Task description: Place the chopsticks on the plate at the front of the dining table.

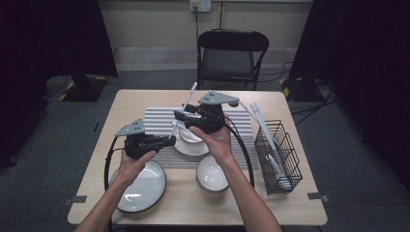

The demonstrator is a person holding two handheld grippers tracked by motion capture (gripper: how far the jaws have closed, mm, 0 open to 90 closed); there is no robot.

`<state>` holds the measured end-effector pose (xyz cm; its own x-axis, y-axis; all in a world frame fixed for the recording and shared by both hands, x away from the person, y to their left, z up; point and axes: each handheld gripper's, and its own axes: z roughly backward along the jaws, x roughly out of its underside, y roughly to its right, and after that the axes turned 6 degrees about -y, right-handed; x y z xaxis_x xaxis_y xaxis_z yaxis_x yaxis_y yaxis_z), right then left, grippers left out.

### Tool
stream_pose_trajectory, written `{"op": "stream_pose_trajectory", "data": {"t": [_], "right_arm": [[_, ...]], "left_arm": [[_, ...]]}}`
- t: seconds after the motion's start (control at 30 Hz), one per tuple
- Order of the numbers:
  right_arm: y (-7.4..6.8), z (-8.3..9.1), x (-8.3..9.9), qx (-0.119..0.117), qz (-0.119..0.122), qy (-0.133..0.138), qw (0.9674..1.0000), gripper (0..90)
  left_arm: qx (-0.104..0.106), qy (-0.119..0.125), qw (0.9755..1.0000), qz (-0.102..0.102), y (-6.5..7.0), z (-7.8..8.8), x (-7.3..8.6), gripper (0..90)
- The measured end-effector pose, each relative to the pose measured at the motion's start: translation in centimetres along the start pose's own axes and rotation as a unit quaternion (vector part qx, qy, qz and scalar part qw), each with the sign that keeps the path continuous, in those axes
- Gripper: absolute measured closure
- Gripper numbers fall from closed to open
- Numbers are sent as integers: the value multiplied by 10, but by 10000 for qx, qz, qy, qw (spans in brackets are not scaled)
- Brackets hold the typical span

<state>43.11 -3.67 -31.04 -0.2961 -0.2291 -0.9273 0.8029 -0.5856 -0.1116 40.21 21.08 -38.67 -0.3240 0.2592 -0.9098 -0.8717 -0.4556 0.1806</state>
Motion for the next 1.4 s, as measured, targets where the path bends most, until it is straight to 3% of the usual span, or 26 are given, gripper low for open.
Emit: {"op": "stream_pose_trajectory", "data": {"t": [0.7,1.4], "right_arm": [[8,4,3,260,-45,-91,9996,482],[16,3,14,319,-216,-191,9991,454]], "left_arm": [[-42,86,9999,38,-1,6,-1,865],[-70,62,9999,50,-2,8,-1,865]]}}
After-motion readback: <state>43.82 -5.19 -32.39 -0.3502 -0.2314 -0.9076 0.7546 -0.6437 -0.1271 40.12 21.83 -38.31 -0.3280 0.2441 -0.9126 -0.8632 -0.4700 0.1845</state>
